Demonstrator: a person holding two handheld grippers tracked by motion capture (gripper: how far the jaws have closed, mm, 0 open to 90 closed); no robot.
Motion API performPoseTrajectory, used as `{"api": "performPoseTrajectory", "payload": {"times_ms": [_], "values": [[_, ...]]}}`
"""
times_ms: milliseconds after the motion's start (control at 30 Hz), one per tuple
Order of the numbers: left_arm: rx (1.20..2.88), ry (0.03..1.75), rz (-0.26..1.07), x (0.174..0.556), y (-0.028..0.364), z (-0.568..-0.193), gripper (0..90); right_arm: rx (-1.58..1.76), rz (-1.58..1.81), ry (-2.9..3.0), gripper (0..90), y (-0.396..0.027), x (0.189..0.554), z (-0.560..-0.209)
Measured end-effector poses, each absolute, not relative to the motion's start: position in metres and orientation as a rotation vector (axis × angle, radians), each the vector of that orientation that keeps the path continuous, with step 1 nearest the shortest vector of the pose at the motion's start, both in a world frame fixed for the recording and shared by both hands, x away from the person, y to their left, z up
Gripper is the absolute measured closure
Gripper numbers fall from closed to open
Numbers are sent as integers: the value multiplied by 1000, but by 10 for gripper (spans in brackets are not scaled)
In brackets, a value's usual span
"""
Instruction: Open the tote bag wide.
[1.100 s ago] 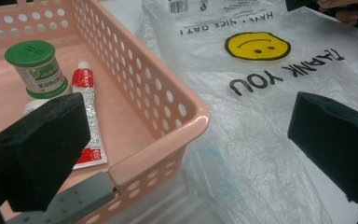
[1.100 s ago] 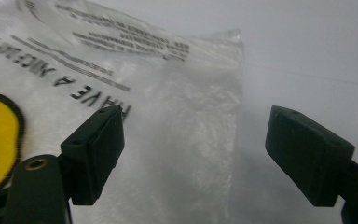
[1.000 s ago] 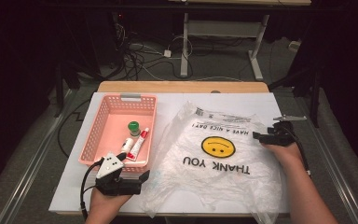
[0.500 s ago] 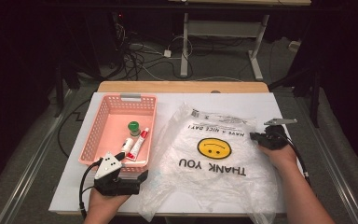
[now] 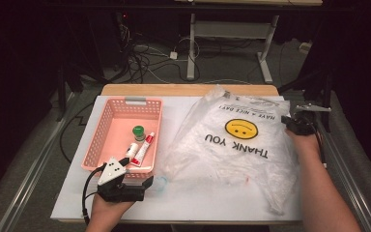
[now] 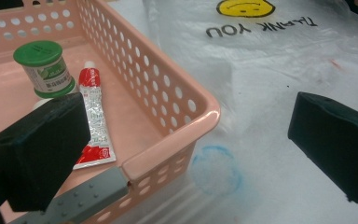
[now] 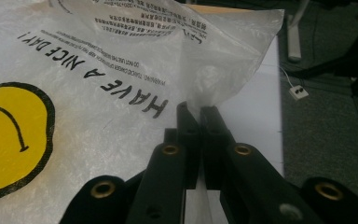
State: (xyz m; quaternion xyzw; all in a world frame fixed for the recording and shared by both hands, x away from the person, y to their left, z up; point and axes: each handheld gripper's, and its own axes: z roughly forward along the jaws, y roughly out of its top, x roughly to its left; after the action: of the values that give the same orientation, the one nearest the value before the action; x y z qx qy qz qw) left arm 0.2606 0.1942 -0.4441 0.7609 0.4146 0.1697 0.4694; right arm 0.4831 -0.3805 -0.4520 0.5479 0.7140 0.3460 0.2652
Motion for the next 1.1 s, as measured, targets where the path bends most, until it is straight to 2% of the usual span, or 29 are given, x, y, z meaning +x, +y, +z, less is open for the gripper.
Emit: {"api": "performPoseTrajectory", "payload": {"times_ms": [100,133,167,200,300,500,600,633,667,700,767,800,1000,1100], "values": [[1862,1012,417,260,195,-444,0,1510,950,1919,882,-389,488,-454],[1860,1010,416,260,195,-444,0,1508,955,1927,817,-390,488,-455],[1860,1009,415,260,194,-444,0,1508,964,1922,681,-390,484,-453],[1861,1008,412,261,194,-444,0,1508,964,1922,681,-390,484,-453],[1866,997,404,261,192,-444,0,1466,995,1892,582,-391,470,-439],[1891,991,402,261,189,-441,0,1356,1035,1942,567,-380,410,-423],[1908,994,386,261,189,-439,0,1332,1045,1988,554,-368,370,-430],[1904,994,389,260,189,-439,0,1335,1053,2010,545,-362,345,-436],[1895,994,396,258,188,-439,0,1335,1053,2010,545,-362,345,-436],[1891,991,402,257,188,-439,0,1328,1067,2029,529,-355,323,-441],[1868,989,379,256,189,-439,0,1331,1071,2030,525,-350,312,-443],[1852,985,353,257,189,-438,0,1338,1119,2044,478,-339,289,-446],[1853,951,356,257,189,-438,0,1306,1152,2118,413,-314,258,-447],[1845,948,365,256,188,-437,0,1248,1068,2184,415,-302,253,-454]]}}
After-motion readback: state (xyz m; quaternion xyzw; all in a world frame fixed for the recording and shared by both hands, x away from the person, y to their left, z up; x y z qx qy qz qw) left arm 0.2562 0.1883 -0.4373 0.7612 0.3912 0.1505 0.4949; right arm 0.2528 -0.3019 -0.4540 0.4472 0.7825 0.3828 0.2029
